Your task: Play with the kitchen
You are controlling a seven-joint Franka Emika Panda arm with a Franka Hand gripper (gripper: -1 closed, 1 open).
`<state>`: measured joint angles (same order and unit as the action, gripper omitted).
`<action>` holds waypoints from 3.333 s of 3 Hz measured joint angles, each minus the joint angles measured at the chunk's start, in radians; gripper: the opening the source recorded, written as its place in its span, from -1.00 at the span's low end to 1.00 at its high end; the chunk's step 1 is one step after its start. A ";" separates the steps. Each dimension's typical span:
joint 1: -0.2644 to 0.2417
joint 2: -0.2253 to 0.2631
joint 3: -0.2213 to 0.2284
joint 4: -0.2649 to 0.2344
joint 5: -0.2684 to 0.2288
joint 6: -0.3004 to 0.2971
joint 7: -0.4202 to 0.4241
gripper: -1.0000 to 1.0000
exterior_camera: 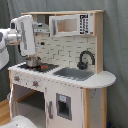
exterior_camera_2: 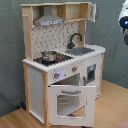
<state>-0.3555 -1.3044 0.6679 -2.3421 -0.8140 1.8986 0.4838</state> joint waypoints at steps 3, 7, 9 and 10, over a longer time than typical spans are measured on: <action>-0.012 0.077 -0.054 0.048 -0.006 0.033 -0.172 -1.00; -0.218 0.187 -0.065 0.087 -0.021 0.361 -0.306 -1.00; -0.293 0.249 0.020 0.090 -0.021 0.522 -0.322 -1.00; -0.333 0.297 0.080 0.140 -0.021 0.562 -0.322 -1.00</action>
<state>-0.6881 -1.0075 0.7481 -2.2017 -0.8347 2.4601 0.1616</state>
